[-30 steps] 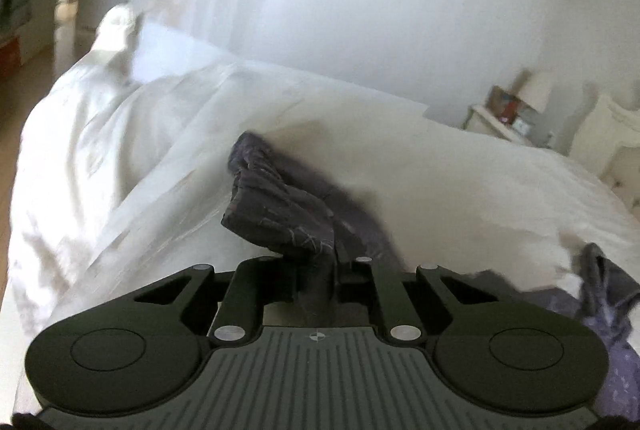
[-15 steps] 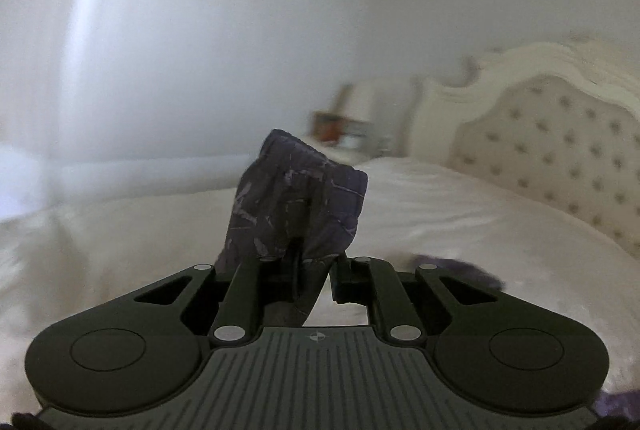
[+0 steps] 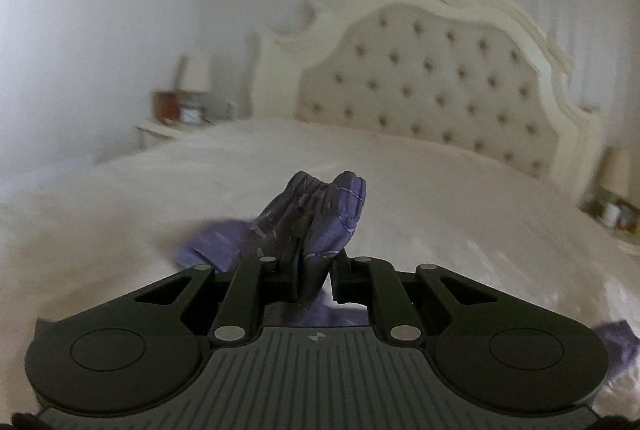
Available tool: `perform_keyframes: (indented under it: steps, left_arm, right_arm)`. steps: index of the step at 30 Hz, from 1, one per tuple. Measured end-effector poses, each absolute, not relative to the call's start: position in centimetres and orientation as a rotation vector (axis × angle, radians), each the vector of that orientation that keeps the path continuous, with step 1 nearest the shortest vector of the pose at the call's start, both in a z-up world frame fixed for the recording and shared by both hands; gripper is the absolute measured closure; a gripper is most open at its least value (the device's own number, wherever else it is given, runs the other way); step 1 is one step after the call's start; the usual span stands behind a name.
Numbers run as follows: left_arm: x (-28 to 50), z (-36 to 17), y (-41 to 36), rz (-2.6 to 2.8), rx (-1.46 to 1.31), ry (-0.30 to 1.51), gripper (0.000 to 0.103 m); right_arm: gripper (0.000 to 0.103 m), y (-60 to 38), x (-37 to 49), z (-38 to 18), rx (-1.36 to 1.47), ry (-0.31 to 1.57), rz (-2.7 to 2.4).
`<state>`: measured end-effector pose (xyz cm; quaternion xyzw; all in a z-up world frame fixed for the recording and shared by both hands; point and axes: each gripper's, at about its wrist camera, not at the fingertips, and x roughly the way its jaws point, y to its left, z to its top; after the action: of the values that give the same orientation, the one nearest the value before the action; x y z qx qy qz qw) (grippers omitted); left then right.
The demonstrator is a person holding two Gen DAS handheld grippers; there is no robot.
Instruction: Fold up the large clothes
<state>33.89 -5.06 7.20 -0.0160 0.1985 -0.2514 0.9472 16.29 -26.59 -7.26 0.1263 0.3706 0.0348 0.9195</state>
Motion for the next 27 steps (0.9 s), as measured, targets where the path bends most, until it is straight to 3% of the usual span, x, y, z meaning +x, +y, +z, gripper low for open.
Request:
perform_keyframes:
  steps: [10, 18, 23, 27]
  left_arm:
    - [33.0, 0.5, -8.9, -0.578, 0.038, 0.558, 0.086]
    - [31.9, -0.4, -9.3, -0.629, 0.063, 0.614, 0.019]
    - [29.7, -0.3, -8.1, -0.648, 0.107, 0.567, 0.008]
    - [28.0, -0.7, -6.7, -0.624, 0.145, 0.555, 0.008]
  right_arm:
    - [0.001, -27.5, 16.2, -7.4, 0.300, 0.770, 0.064]
    - [0.001, -26.4, 16.5, -7.8, 0.237, 0.787, 0.060]
    - [0.000, -25.5, 16.5, -8.4, 0.172, 0.799, 0.061]
    - [0.000, -25.1, 16.7, -8.7, 0.130, 0.795, 0.059]
